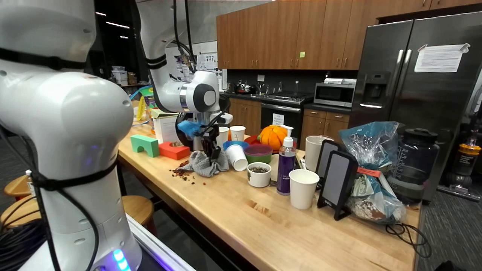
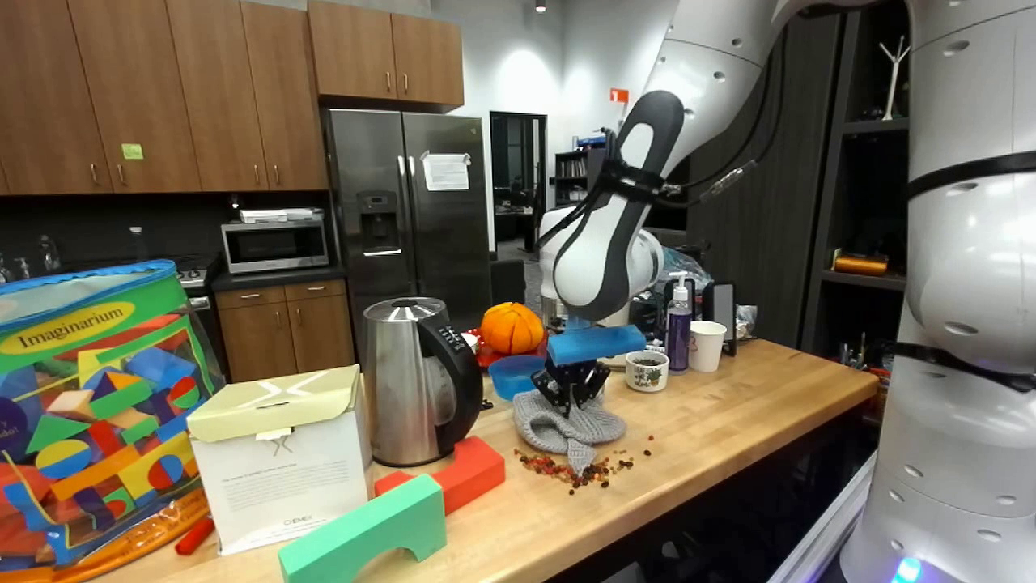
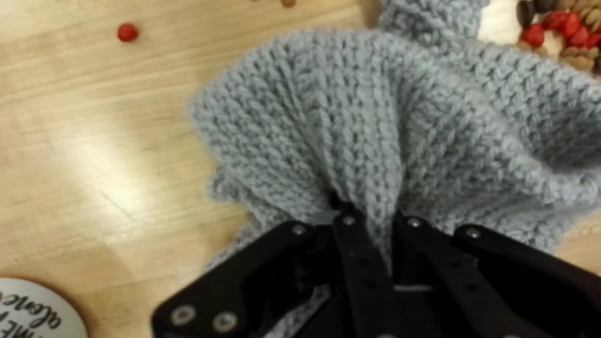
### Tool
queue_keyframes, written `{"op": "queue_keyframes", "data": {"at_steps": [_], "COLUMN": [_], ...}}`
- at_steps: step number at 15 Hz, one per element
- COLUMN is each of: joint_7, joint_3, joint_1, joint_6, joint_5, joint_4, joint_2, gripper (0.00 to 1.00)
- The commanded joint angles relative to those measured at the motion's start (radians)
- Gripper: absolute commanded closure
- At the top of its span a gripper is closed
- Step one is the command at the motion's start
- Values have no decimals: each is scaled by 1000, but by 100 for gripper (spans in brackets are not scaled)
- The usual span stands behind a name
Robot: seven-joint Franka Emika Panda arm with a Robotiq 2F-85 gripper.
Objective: Wipe the table with the gray cloth
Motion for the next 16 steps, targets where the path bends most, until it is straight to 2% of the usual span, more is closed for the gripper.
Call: {"op": "queue_keyframes", "data": {"at_steps": [1, 4, 7, 11, 16], "joint_7": [163, 247, 268, 253, 212], "joint_3": [3, 18, 25, 14, -3], "joint_1": [84, 125, 133, 103, 43], "joint_6": [-60, -145, -193, -189, -150], "joint_5": [-182, -289, -313, -287, -195], "joint_4": [81, 145, 175, 159, 118], "joint_2": [129, 155, 160, 146, 130], "gripper": [97, 97, 97, 97, 97]}}
